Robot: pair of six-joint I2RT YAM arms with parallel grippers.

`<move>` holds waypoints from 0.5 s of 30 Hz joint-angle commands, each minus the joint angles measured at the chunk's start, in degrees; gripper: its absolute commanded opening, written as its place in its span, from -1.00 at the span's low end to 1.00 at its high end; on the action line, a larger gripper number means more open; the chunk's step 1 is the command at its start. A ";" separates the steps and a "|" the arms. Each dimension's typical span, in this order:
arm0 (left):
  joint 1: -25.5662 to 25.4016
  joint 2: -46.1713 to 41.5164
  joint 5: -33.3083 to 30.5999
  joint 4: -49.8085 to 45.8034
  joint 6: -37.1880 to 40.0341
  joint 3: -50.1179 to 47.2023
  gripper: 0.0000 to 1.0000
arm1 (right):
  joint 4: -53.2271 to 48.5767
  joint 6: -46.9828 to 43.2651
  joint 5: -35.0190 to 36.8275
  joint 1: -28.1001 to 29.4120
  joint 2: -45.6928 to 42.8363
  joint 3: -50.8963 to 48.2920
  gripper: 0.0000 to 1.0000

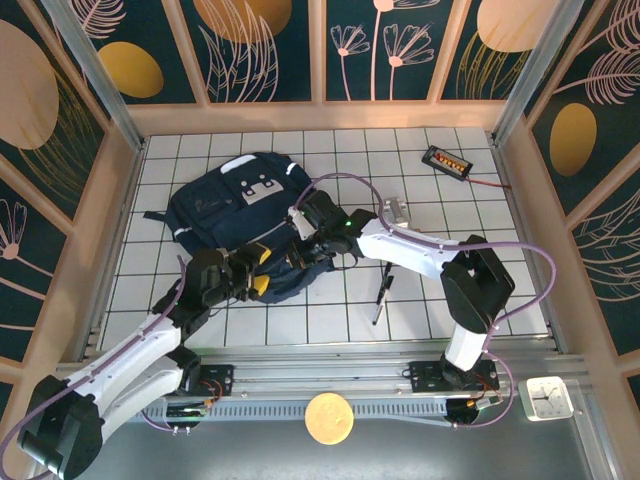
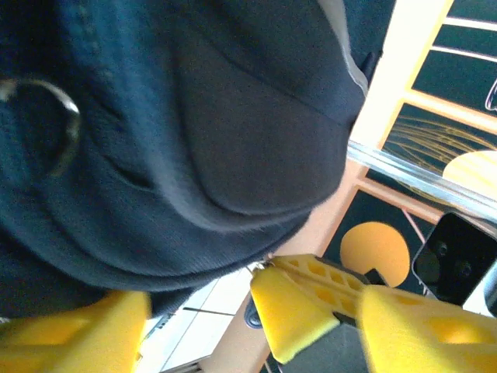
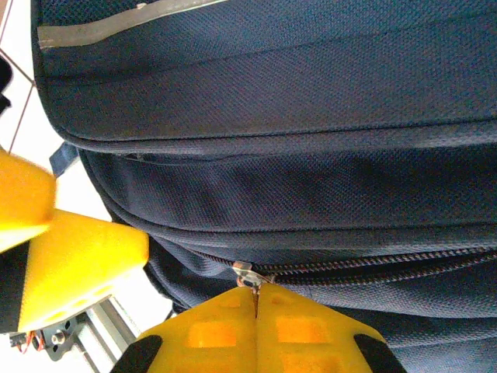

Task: Pack the student bag

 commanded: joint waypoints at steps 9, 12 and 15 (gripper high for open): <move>1.57 -7.50 -3.67 -6.54 6.55 -8.07 -1.00 | -3.46 -4.43 4.87 -1.53 -0.54 0.86 -1.00; 4.43 -21.89 -2.52 -14.69 3.66 -12.56 -1.00 | -4.79 -7.54 6.60 -5.59 -1.19 0.19 -1.00; 5.29 -38.21 -1.58 -23.41 -2.02 -18.17 -1.00 | -4.30 -9.67 6.76 -10.18 -1.61 -0.41 -1.00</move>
